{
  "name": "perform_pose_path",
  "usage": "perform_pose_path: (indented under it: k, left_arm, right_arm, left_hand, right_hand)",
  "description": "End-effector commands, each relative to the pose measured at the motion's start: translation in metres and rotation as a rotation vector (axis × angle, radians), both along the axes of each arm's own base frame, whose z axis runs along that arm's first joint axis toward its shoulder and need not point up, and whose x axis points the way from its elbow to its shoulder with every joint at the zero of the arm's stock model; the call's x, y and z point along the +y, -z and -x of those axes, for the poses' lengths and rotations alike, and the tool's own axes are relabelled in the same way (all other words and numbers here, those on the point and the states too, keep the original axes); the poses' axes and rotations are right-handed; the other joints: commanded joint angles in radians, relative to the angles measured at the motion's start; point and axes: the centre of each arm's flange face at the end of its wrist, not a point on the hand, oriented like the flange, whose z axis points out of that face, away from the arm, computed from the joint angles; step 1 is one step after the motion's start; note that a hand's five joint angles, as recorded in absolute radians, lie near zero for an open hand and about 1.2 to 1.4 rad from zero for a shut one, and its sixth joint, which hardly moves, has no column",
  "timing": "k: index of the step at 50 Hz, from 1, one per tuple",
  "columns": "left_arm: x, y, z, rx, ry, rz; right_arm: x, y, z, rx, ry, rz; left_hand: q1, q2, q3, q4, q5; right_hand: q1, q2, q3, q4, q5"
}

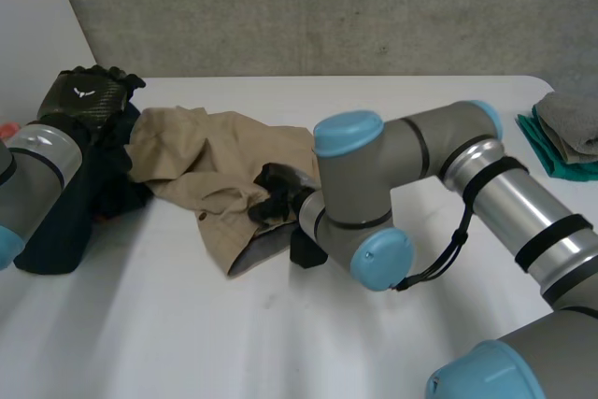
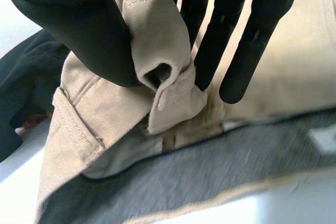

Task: Fold the laundry.

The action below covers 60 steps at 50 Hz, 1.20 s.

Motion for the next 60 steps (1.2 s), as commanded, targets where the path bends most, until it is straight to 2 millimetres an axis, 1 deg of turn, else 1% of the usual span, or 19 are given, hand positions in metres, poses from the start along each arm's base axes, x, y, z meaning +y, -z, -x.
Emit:
perform_pose_path:
  k: [1,3,12,18,23,28,31,32,34,37,40,41,44,45,48,49,51,55,60]
  left_arm:
    - [0.004,0.013,0.004,-0.012,0.037,-0.063]
    - [0.005,0.022,0.006,-0.017,0.067,-0.103]
    - [0.015,0.055,0.031,-0.021,0.227,-0.235]
    - [0.024,0.077,0.058,-0.015,0.292,-0.307]
    - [0.034,0.092,0.080,0.015,0.272,-0.394]
    - [0.026,0.093,0.091,0.022,0.181,-0.340]
    - [0.021,0.090,0.096,0.024,0.125,-0.299]
    - [0.021,0.088,0.099,0.025,0.123,-0.291]
    - [0.024,0.084,0.108,0.038,0.152,-0.276]
    - [0.029,0.071,0.116,0.066,0.184,-0.254]
    - [0.030,0.049,0.113,0.100,0.179,-0.214]
    - [0.032,0.030,0.107,0.127,0.169,-0.187]
    - [0.039,-0.007,0.094,0.164,0.158,-0.131]
    - [0.047,-0.034,0.084,0.184,0.157,-0.082]
    - [0.060,-0.078,0.068,0.213,0.163,0.003]
    - [0.072,-0.104,0.060,0.225,0.182,0.052]
    - [0.083,-0.124,0.053,0.228,0.207,0.082]
    - [0.088,-0.124,0.056,0.202,0.293,0.015]
    - [0.065,-0.085,0.083,0.145,0.359,-0.135]
  right_arm:
    - [-0.011,-0.063,0.021,0.118,-0.046,0.208]
    - [-0.011,-0.085,0.031,0.159,-0.064,0.280]
    - [0.001,-0.134,0.060,0.117,-0.051,0.384]
    - [0.004,-0.147,0.067,0.090,-0.033,0.424]
    - [0.004,-0.149,0.071,0.090,-0.031,0.414]
    - [0.009,-0.154,0.076,0.088,-0.033,0.385]
    - [0.014,-0.160,0.082,0.078,-0.030,0.361]
    - [0.015,-0.162,0.084,0.076,-0.029,0.356]
    - [0.018,-0.169,0.091,0.063,-0.018,0.355]
    - [0.017,-0.182,0.102,0.053,0.002,0.388]
    - [0.008,-0.191,0.114,0.065,0.031,0.433]
    - [-0.001,-0.196,0.124,0.095,0.052,0.472]
    - [-0.013,-0.204,0.139,0.176,0.057,0.552]
    - [-0.016,-0.207,0.147,0.261,0.030,0.607]
    - [-0.018,-0.205,0.161,0.431,-0.024,0.663]
    - [-0.014,-0.202,0.167,0.542,-0.087,0.688]
    - [-0.009,-0.199,0.171,0.649,-0.153,0.708]
    - [0.001,-0.187,0.174,0.806,-0.295,0.734]
    - [-0.016,-0.172,0.163,0.794,-0.252,0.826]
  left_hand:
    - [-0.025,-0.027,-0.035,-0.027,-0.046]
    - [-0.025,-0.027,-0.035,-0.027,-0.046]
    - [0.146,0.144,0.136,0.144,0.125]
    - [0.082,0.079,0.071,0.080,0.061]
    - [0.035,0.032,0.024,0.033,0.014]
    - [0.040,0.038,0.030,0.039,0.019]
    - [0.131,0.129,0.121,0.129,0.110]
    - [0.172,0.170,0.162,0.170,0.151]
    - [0.497,0.494,0.486,0.495,0.476]
    - [1.195,1.192,1.184,1.193,1.174]
    - [1.197,1.194,1.186,1.195,1.176]
    - [1.197,1.194,1.186,1.195,1.176]
    - [1.197,1.194,1.186,1.195,1.176]
    - [1.197,1.194,1.186,1.195,1.176]
    - [1.197,1.194,1.186,1.195,1.176]
    - [1.197,1.194,1.186,1.195,1.176]
    - [1.197,1.194,1.186,1.195,1.176]
    - [1.197,1.194,1.186,1.195,1.176]
    - [1.197,1.194,1.186,1.195,1.176]
  right_hand:
    - [0.305,0.231,0.253,0.205,0.228]
    - [0.305,0.231,0.253,0.205,0.228]
    - [0.305,0.231,0.253,0.205,0.228]
    - [0.305,0.231,0.253,0.205,0.228]
    - [0.305,0.231,0.253,0.205,0.228]
    - [0.305,0.231,0.253,0.205,0.228]
    - [0.305,0.231,0.253,0.205,0.228]
    - [0.305,0.231,0.253,0.205,0.228]
    - [0.305,0.231,0.253,0.205,0.228]
    - [0.305,0.231,0.253,0.205,0.228]
    - [0.305,0.231,0.253,0.205,0.228]
    - [0.305,0.231,0.253,0.205,0.228]
    - [0.305,0.231,0.253,0.205,0.228]
    - [0.305,0.231,0.253,0.205,0.228]
    - [0.305,0.231,0.253,0.205,0.228]
    - [0.305,0.231,0.253,0.205,0.228]
    - [0.305,0.231,0.253,0.205,0.228]
    - [0.305,0.231,0.253,0.205,0.228]
    - [0.305,0.231,0.253,0.205,0.228]
